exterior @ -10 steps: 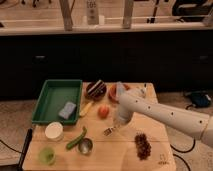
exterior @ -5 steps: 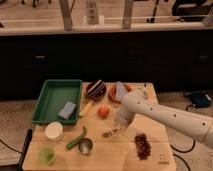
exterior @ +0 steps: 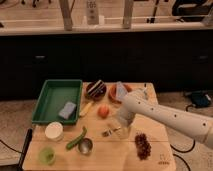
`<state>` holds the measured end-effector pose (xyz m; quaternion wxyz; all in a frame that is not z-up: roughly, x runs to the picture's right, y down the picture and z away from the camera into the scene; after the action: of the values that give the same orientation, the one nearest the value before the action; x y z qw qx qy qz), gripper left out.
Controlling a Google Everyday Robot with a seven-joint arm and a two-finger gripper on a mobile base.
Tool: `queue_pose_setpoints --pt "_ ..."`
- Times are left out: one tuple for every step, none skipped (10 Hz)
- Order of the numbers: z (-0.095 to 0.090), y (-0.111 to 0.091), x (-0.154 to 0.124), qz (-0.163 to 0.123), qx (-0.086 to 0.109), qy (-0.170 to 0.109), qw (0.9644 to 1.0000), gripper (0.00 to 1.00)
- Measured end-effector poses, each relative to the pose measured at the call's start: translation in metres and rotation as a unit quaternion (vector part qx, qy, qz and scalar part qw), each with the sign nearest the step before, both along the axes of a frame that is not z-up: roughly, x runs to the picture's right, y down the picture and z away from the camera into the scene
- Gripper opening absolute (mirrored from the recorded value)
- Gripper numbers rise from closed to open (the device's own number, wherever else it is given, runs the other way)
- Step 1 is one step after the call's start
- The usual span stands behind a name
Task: Place fork in table surface
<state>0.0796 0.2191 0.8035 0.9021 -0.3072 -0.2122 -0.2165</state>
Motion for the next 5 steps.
queue_pose_setpoints --pt "0.0000 -0.0001 0.0001 0.000 0.000 -0.001 1.0000 0.80" --pt "-0.0001 0.0009 0.0003 -0.004 -0.003 -0.006 1.0000 0.80" --pt "-0.0001 0.0018 0.0010 -0.006 -0.005 -0.007 0.9999 0.80" --pt "-0.0003 0.0019 0.0014 -0.006 -0.006 -0.007 0.9999 0.80" --pt "-0.0002 0.0019 0.0014 -0.006 -0.006 -0.007 0.9999 0.80"
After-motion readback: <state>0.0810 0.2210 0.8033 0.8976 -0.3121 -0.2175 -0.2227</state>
